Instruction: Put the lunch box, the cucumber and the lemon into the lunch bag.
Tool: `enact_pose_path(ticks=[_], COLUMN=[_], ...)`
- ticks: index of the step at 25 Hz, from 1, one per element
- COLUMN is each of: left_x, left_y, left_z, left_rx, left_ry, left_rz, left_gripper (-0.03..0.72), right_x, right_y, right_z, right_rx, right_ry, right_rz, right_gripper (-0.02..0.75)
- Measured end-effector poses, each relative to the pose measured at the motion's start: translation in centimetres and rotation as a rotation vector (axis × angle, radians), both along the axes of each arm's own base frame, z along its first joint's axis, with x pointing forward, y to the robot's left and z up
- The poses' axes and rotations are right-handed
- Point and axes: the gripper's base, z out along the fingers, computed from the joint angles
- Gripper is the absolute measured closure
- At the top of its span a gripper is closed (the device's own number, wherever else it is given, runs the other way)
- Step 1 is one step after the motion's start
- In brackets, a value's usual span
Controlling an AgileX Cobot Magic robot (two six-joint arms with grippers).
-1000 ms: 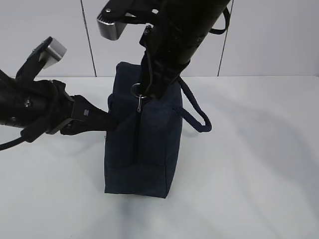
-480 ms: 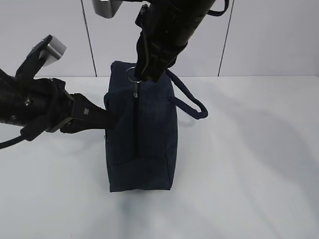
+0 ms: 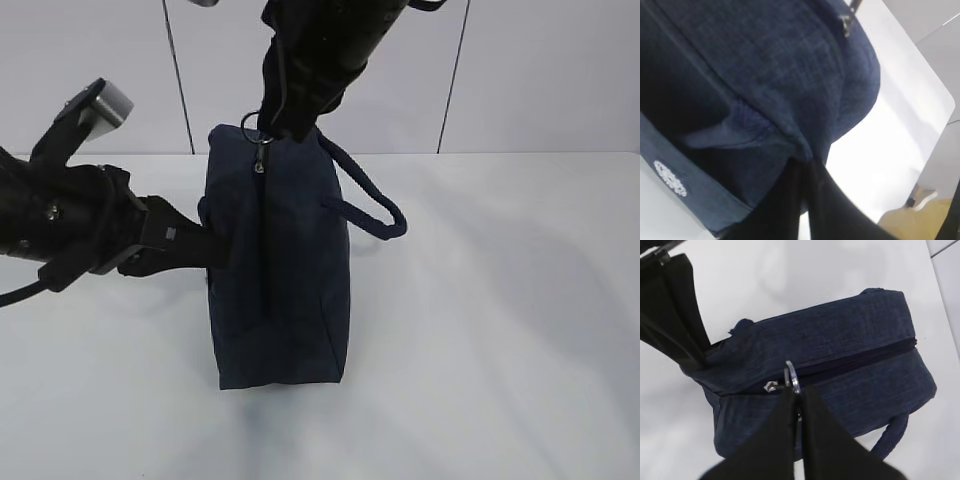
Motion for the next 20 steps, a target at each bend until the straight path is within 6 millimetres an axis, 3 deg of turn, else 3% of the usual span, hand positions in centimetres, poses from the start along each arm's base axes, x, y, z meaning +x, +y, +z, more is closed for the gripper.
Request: enact_pose_path(ticks=[5,20], left_x=[-0.9,-1.6], left_y=[0.3,0.2], left_z=[-1.2,-1.5], left_rx=[0.0,-0.003], left_ry=[0.052,0.082], left_rz=[0.011,-0.027], left_gripper=[0.694,0.694], right_x=[0.3,3.3], right_y=[0.3,1.9], right_z=[-0.7,-5.1], right_rx=[-0.003,0.003], right_ry=[0.019,0.036], right_rz=[0.001,-0.015], right_gripper=[0.73,0.73])
